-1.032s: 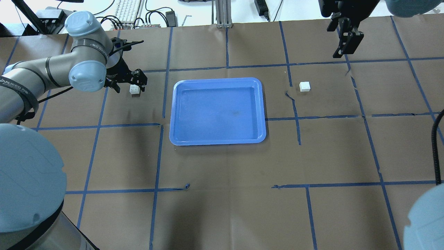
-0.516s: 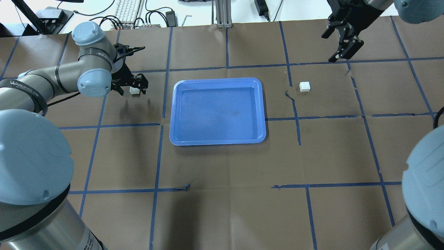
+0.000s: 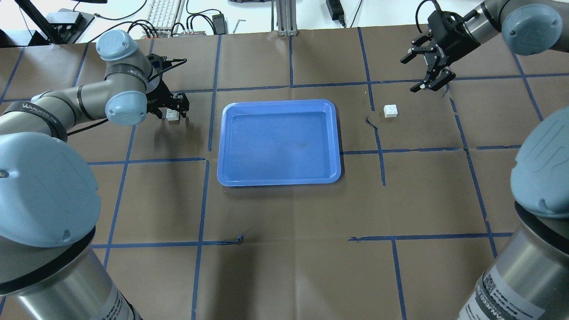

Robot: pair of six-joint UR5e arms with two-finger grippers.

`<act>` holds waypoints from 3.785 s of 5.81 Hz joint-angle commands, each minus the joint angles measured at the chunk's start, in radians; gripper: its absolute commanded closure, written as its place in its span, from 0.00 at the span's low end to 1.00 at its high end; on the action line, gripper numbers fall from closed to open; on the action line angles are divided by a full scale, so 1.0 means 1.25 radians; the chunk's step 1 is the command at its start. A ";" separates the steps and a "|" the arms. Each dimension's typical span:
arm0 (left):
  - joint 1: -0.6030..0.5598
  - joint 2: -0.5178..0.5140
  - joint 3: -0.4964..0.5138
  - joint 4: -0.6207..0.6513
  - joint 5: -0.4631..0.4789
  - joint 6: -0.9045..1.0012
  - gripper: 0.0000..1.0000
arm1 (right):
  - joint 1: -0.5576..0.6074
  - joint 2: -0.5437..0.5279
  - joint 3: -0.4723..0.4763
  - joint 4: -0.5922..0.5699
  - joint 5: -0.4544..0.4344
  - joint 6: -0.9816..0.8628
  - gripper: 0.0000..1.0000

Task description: Assemble white blocks and place on blue tray

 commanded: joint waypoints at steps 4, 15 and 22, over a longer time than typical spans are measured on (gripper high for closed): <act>-0.097 0.059 -0.013 -0.022 -0.005 0.129 1.00 | -0.018 0.061 0.110 -0.048 0.089 -0.056 0.00; -0.384 0.068 -0.086 -0.038 -0.005 0.864 0.90 | -0.034 0.023 0.106 -0.117 0.085 0.056 0.75; -0.365 0.264 -0.025 -0.323 0.003 0.863 0.01 | 0.053 -0.218 0.356 -0.138 0.091 0.113 0.78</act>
